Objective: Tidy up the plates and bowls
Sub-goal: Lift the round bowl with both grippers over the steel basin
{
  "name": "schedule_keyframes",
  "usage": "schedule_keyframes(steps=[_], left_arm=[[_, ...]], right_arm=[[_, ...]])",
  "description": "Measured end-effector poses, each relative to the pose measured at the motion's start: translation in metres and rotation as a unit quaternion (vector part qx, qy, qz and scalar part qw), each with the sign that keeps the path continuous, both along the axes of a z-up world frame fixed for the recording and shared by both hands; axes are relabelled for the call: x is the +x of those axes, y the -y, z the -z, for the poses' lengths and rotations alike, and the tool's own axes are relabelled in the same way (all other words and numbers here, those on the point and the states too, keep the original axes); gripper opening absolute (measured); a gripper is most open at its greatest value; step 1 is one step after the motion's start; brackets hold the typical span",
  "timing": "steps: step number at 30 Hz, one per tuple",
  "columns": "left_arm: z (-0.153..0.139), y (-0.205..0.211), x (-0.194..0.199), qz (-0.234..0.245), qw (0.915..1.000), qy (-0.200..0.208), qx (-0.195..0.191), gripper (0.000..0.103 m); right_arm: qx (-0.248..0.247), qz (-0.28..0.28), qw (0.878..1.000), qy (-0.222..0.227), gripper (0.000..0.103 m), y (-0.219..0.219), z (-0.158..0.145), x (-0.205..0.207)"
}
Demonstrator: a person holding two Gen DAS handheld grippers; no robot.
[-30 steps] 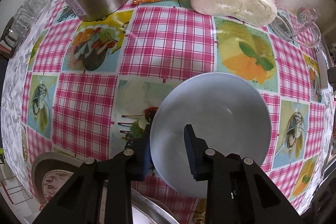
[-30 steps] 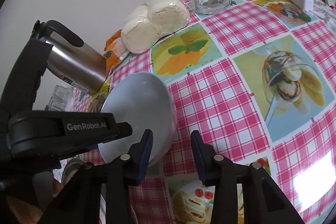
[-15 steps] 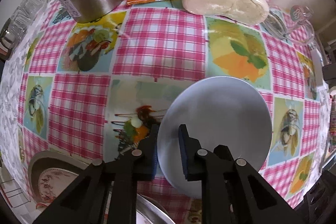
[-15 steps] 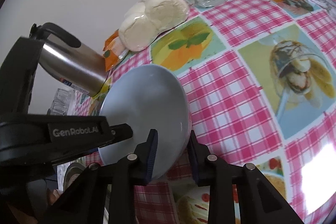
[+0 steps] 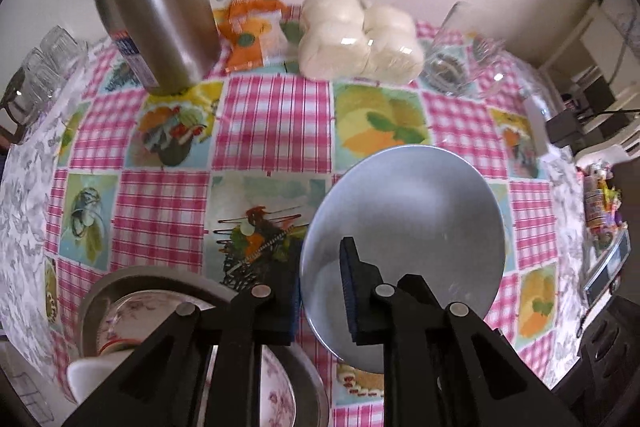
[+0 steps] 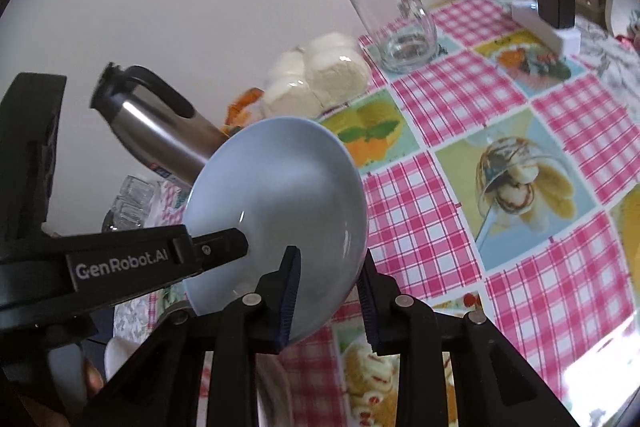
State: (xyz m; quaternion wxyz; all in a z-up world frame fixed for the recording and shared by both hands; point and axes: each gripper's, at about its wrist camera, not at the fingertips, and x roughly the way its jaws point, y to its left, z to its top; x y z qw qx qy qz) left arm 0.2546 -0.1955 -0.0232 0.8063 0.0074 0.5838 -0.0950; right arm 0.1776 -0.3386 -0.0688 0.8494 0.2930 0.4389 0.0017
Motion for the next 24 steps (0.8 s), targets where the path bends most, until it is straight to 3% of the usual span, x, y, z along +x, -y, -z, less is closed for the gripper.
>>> schedule_keyframes(steps=[13, 24], left_arm=[[-0.068, -0.053, -0.055, -0.009, 0.9938, 0.078, -0.079, 0.019], [-0.085, -0.099, -0.097, -0.039, 0.9814, 0.131, -0.135, 0.019]], right_arm=[[-0.036, -0.024, 0.998, 0.046, 0.030, -0.038, -0.071, -0.040], [-0.054, -0.060, 0.994, 0.074, 0.030, -0.079, -0.093, -0.070]])
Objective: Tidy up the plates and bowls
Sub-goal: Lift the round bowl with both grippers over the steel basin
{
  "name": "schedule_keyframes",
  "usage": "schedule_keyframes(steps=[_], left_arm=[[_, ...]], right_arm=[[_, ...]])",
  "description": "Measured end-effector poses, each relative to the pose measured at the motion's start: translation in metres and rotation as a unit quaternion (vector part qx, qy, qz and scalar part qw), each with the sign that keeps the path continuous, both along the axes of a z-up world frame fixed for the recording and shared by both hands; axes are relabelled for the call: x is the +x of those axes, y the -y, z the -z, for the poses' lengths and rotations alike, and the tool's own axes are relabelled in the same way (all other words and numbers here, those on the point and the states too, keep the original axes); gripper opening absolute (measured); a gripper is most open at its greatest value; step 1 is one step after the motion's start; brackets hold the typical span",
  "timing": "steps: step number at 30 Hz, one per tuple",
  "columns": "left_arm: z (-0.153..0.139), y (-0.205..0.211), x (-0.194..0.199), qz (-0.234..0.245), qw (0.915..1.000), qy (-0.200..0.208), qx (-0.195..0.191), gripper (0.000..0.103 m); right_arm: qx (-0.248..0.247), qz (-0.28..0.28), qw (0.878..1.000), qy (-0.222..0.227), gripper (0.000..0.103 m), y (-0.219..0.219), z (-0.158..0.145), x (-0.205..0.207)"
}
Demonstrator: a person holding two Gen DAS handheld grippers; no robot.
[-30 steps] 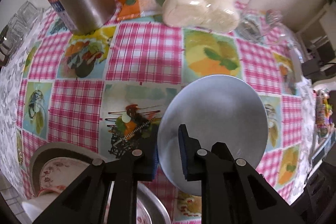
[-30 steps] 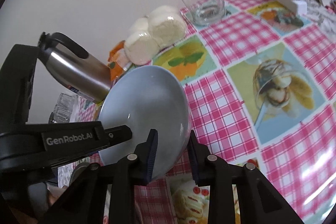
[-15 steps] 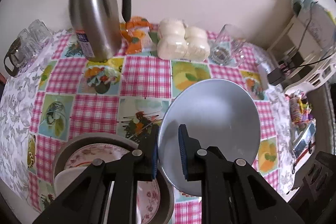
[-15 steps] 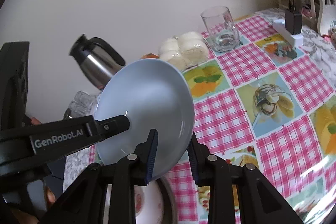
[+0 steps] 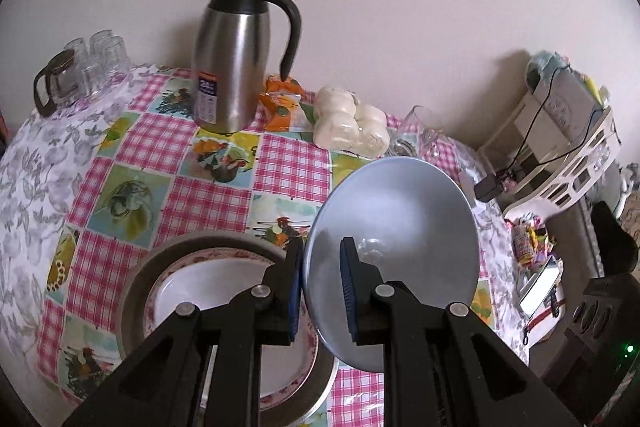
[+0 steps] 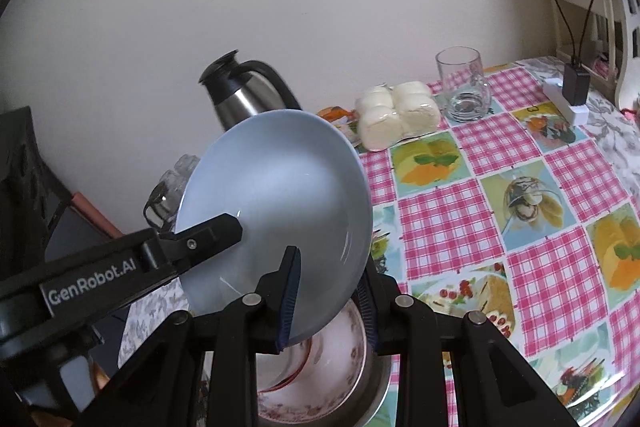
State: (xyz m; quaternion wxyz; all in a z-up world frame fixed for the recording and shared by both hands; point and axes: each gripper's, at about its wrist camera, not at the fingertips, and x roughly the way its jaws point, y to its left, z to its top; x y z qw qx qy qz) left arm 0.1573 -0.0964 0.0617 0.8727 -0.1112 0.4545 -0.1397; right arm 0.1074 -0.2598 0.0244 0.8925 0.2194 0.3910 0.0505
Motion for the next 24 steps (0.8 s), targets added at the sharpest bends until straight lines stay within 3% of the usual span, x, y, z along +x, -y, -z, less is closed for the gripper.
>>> schedule_keyframes(steps=[10, 24], left_arm=[[0.009, -0.044, -0.024, -0.019, 0.9987, 0.019, -0.044, 0.019], [0.025, -0.094, -0.043, -0.053, 0.9966, 0.010, -0.062, 0.019]], right_arm=[[-0.031, -0.033, 0.999, 0.012, 0.030, -0.036, -0.009, -0.016], [-0.080, -0.079, 0.994, 0.000, 0.030, -0.096, -0.003, -0.014]])
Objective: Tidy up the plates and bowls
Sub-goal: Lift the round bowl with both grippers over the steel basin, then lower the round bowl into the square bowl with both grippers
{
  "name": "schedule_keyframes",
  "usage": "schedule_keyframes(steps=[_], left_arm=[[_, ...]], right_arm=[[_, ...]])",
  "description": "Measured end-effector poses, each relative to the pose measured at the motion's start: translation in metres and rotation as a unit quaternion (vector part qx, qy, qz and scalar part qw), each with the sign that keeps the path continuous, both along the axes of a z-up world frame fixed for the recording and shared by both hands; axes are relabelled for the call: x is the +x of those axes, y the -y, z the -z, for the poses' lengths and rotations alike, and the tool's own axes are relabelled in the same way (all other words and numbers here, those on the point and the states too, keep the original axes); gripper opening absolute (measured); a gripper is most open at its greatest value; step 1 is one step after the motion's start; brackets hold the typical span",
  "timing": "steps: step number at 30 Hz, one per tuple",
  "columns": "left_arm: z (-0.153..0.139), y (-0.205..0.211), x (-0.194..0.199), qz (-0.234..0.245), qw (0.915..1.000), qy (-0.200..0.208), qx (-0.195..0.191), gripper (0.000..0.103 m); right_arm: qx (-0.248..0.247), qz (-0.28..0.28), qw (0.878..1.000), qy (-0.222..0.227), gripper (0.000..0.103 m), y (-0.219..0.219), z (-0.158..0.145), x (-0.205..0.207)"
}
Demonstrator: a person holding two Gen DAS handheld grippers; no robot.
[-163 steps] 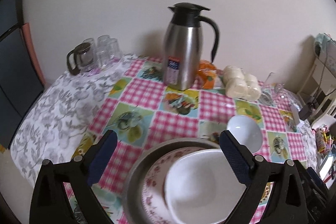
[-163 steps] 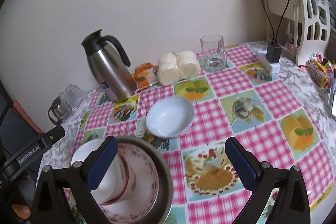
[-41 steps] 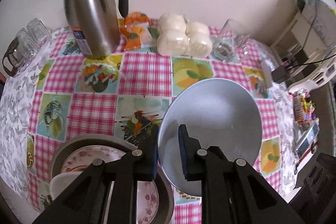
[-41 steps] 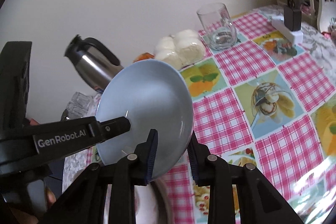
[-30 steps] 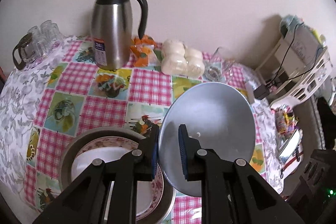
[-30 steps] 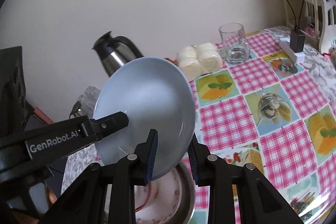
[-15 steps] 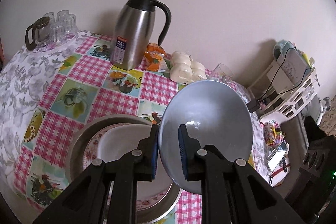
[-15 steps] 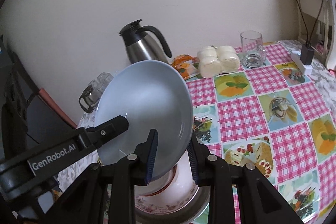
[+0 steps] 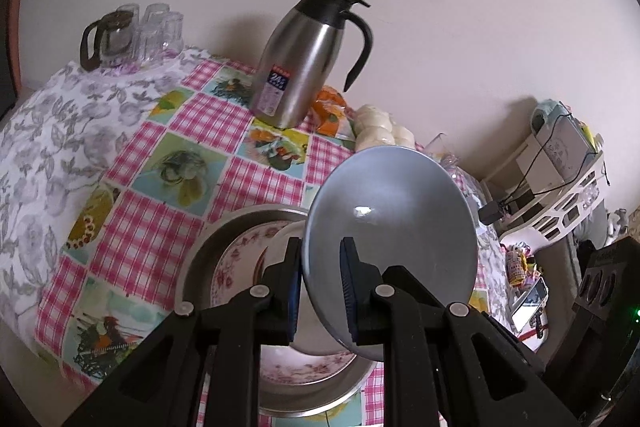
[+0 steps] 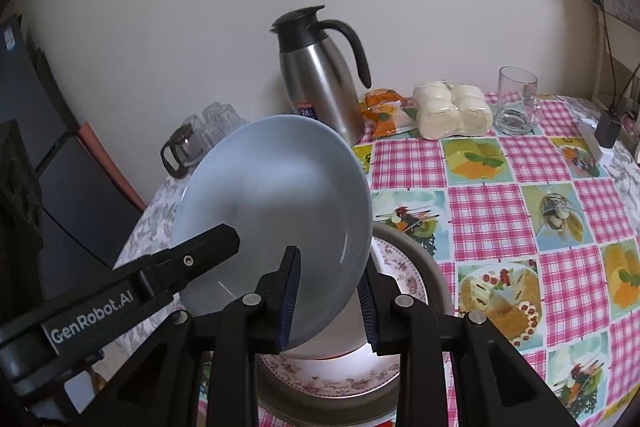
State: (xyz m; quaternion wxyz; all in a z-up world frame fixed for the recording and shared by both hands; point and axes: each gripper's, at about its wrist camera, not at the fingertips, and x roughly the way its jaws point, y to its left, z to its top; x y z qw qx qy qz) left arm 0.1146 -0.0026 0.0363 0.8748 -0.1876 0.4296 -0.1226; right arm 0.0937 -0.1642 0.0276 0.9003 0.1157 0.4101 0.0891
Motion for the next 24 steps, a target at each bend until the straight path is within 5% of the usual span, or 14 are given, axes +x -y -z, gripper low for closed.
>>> schedule_keyframes(steps=[24], left_arm=[[0.031, -0.001, 0.014, 0.006, 0.9976, -0.063, -0.026, 0.019]], right_arm=[[-0.025, 0.005, 0.997, -0.074, 0.033, -0.004, 0.031, 0.012]])
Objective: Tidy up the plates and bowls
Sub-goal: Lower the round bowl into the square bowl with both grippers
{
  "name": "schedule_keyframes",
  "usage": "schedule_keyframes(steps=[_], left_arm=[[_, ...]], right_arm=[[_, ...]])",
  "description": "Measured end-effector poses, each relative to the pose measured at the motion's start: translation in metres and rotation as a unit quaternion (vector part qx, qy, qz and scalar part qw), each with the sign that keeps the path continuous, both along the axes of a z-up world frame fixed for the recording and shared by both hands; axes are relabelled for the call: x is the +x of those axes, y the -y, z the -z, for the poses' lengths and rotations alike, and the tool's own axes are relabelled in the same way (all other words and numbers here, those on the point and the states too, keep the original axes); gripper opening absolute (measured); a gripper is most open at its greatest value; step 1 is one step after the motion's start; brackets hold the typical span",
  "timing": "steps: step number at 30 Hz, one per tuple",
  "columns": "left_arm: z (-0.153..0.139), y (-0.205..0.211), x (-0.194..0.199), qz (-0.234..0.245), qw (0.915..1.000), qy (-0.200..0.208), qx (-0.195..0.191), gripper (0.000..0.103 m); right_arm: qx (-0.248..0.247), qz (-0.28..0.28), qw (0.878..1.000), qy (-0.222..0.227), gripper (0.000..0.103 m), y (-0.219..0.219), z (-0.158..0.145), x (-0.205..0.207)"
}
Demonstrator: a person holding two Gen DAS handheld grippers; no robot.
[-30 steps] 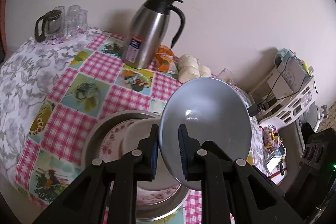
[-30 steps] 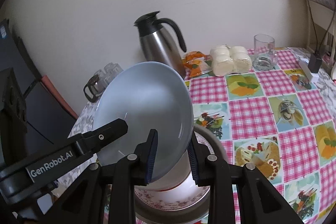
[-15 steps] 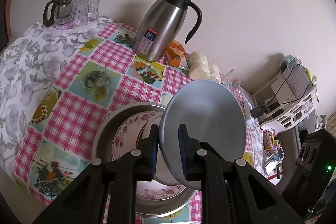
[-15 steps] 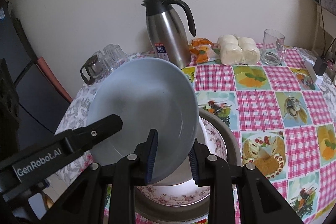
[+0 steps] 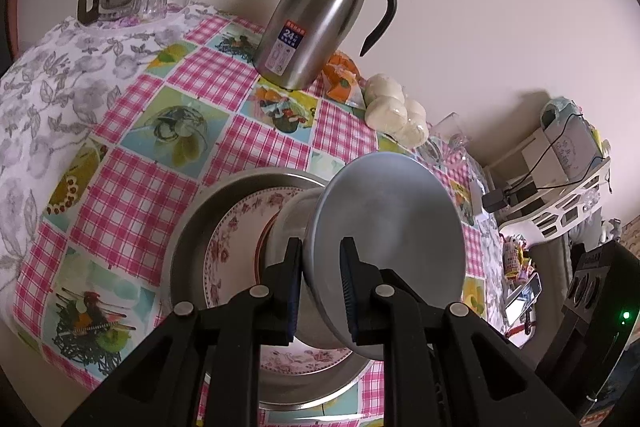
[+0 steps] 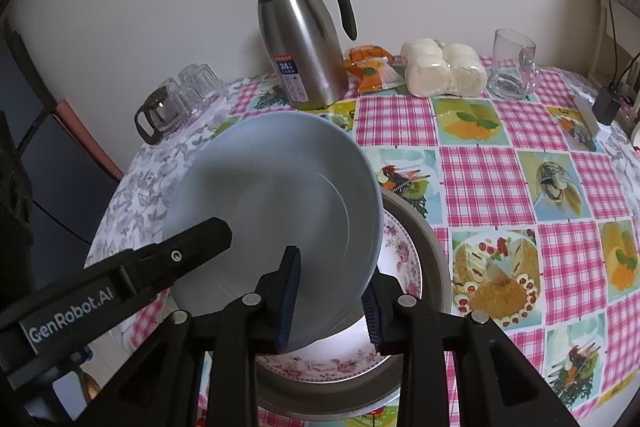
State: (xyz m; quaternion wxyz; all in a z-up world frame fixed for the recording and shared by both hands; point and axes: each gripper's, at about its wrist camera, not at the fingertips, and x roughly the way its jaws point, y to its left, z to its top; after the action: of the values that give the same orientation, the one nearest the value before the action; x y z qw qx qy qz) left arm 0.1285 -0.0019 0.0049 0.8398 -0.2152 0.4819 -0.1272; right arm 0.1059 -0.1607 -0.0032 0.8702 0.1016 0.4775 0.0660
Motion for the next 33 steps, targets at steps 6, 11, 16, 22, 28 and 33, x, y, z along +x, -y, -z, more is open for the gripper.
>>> schedule_keyframes(steps=[6, 11, 16, 22, 28, 33], left_arm=[[0.0071, -0.0027, 0.0037, -0.006, 0.9999, -0.014, -0.007, 0.019], [0.0078, -0.0040, 0.0045, -0.008, 0.9998, -0.015, -0.015, 0.019], [0.0086, -0.0043, 0.0045, -0.011, 0.9997, -0.014, -0.018, 0.019], [0.0097, -0.0041, 0.0044, -0.015, 0.9997, -0.013, -0.016, 0.019], [0.0089, -0.0048, 0.0047, -0.018, 0.9996, -0.010, -0.017, 0.017], [0.0085, -0.0058, 0.0042, -0.023, 0.9996, -0.008, -0.016, 0.013]], right_arm=[[-0.009, -0.002, 1.000, -0.018, 0.033, -0.0042, 0.0083, 0.0030], [-0.005, -0.001, 1.000, -0.018, 0.033, -0.0026, 0.0085, 0.0033], [0.004, -0.002, 1.000, -0.021, 0.036, -0.0012, 0.0085, 0.0042], [0.013, -0.003, 1.000, -0.022, 0.041, -0.0004, 0.0059, 0.0028], [0.015, -0.002, 1.000, -0.022, 0.044, -0.0013, 0.0049, 0.0027], [0.020, -0.003, 1.000, -0.022, 0.048, -0.0009, 0.0048, 0.0027]])
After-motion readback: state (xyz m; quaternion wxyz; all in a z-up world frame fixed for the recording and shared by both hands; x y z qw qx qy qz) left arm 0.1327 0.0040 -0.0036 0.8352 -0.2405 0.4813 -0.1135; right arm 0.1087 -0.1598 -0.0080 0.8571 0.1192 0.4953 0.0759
